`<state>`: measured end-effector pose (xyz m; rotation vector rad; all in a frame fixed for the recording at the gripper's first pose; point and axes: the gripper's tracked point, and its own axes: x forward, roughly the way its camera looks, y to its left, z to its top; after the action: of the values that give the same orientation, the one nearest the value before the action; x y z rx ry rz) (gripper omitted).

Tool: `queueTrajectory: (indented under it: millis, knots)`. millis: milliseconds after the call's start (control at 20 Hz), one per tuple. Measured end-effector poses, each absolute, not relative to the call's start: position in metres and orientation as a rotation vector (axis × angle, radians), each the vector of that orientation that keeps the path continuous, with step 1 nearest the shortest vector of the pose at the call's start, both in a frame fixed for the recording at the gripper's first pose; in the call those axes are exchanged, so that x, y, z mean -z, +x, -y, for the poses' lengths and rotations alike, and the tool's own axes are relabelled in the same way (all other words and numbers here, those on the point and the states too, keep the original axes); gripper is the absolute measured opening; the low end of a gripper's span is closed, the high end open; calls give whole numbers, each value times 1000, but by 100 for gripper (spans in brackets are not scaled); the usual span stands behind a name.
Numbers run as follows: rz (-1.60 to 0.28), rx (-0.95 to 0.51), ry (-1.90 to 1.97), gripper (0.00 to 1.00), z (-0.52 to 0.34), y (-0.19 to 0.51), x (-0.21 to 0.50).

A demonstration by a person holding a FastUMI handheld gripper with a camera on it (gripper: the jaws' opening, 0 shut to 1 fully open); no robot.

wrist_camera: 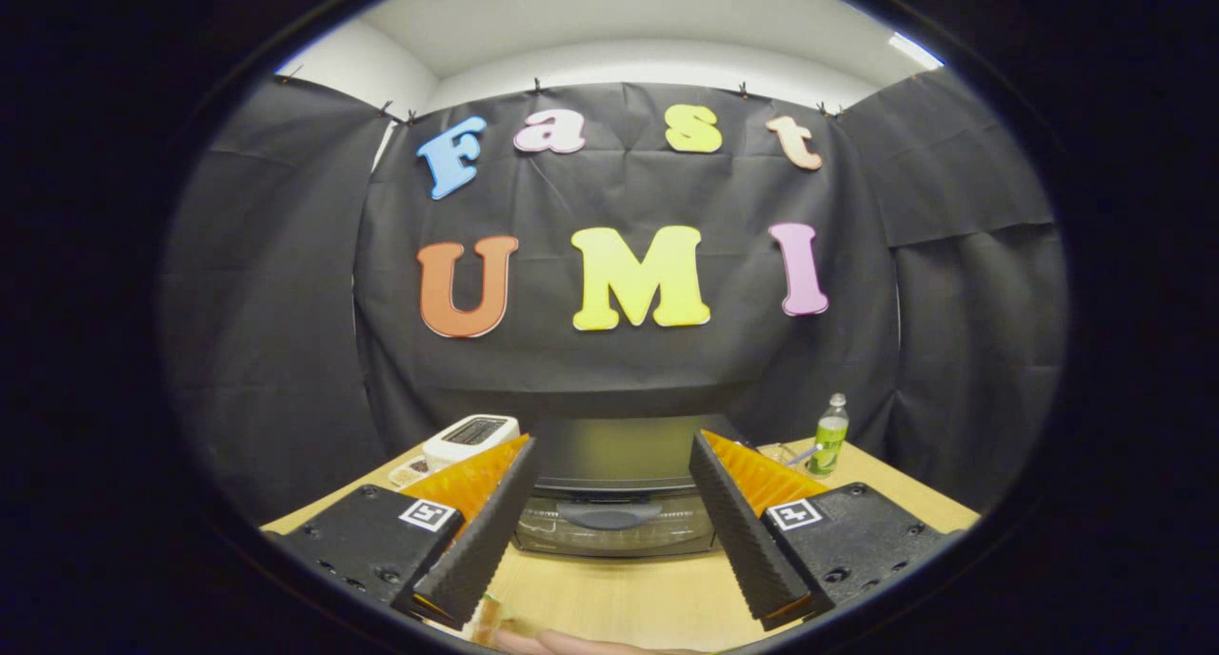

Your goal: Open the toaster oven, put the food inside, and close the toaster oven door.

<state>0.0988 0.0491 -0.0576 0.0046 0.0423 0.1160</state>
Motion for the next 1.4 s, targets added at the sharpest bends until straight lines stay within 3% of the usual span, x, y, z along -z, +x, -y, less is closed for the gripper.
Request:
queueTrajectory:
  millis: [600, 1400]
  knots:
    - [-224, -74, 10, 100, -50, 203, 152]
    - [-223, -76, -56, 100, -57, 197, 178]
